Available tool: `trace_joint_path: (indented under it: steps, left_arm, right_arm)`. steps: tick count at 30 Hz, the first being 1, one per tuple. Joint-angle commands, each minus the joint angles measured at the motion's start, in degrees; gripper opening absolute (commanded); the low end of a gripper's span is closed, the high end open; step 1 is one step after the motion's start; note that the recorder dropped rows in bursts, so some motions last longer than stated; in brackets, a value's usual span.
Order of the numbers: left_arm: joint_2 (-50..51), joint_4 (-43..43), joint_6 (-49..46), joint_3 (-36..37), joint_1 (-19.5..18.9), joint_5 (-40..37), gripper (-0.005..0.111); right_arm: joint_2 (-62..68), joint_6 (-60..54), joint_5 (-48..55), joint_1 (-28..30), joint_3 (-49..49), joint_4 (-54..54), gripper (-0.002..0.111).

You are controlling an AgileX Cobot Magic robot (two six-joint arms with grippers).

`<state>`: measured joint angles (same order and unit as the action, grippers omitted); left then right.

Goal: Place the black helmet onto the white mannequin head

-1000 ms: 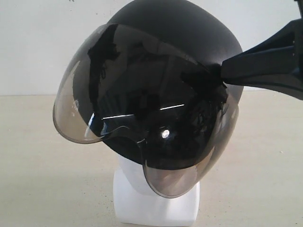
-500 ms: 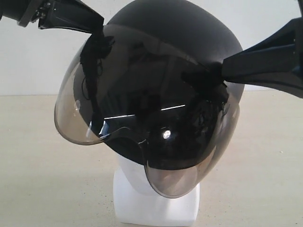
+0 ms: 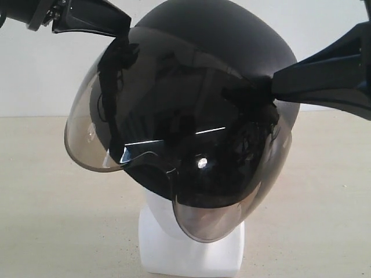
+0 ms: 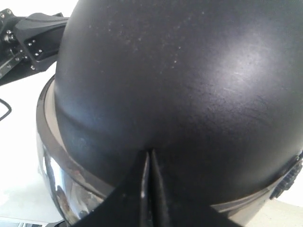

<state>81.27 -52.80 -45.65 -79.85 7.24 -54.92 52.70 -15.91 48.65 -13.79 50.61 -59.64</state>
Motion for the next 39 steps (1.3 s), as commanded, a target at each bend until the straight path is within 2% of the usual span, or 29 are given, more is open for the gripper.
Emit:
trace_joint_path:
  steps: [1,4,13,25,29,36,39]
  left_arm:
    - [0.2,1.3,-0.2,-0.1,-0.1,-2.8,0.004]
    - [0.2,4.6,1.3,0.0,-0.1,-3.3,0.004]
    - [0.2,7.5,2.1,4.6,-0.1,-3.4,0.004]
    - [-0.1,8.1,2.1,8.2,-0.3,-1.4,0.004]
    - [-2.1,8.6,1.9,8.0,-1.9,1.0,0.004]
    - [-3.7,8.9,2.3,7.4,-7.6,-0.5,0.004]
    - [-4.3,5.1,2.3,6.2,-9.7,-1.0,0.004]
  right_arm:
    - [0.0,0.1,-0.2,-0.2,0.0,0.5,0.0]
    - [0.0,0.1,0.0,-0.2,0.0,0.5,0.0]
    - [0.0,0.7,0.8,-0.2,0.0,0.5,0.0]
    - [0.0,0.7,1.9,-0.2,0.0,0.5,0.0]
    - [0.0,0.7,1.9,-0.2,0.0,0.5,0.0]
    - [0.0,0.7,1.6,-0.2,0.0,1.1,0.0]
    - [0.0,0.7,1.6,-0.2,0.0,1.2,0.0]
